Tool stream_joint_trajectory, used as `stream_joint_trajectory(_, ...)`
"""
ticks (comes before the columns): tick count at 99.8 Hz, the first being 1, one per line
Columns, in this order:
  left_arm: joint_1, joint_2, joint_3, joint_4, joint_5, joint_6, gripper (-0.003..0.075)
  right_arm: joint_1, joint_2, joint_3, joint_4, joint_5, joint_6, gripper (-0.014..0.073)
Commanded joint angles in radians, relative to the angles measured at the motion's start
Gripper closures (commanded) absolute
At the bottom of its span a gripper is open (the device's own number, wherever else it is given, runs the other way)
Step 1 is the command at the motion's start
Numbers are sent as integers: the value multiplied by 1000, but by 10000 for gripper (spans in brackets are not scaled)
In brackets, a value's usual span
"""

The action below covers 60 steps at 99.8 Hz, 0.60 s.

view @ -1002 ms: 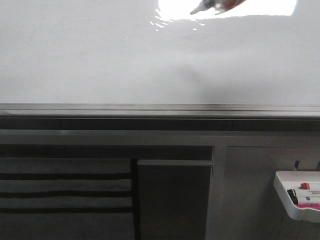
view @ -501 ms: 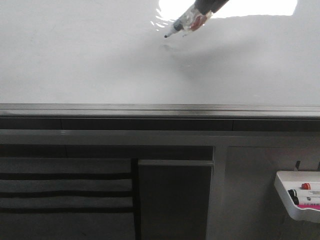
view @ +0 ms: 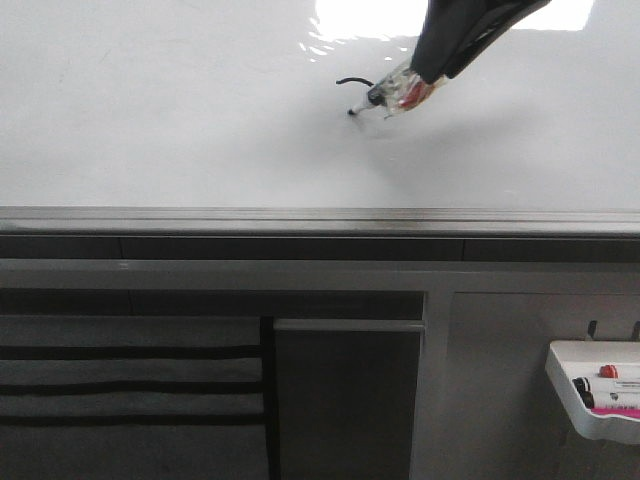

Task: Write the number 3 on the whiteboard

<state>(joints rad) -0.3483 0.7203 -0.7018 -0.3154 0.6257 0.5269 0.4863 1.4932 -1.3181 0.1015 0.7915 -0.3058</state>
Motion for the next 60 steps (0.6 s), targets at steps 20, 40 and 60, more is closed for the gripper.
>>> stream_joint_trajectory(20, 4, 0, -27, -25, -66, -10, 408, -54, -42, -10, -43, 36, 18, 627)
stream_joint_trajectory(40, 4, 0, -27, -25, -66, -10, 408, 21, -6, 53, -6, -118, 18, 627)
stream_joint_trajectory(60, 4, 0, -27, -25, -66, -10, 408, 66, 35, -3, -6, -141, 18, 627)
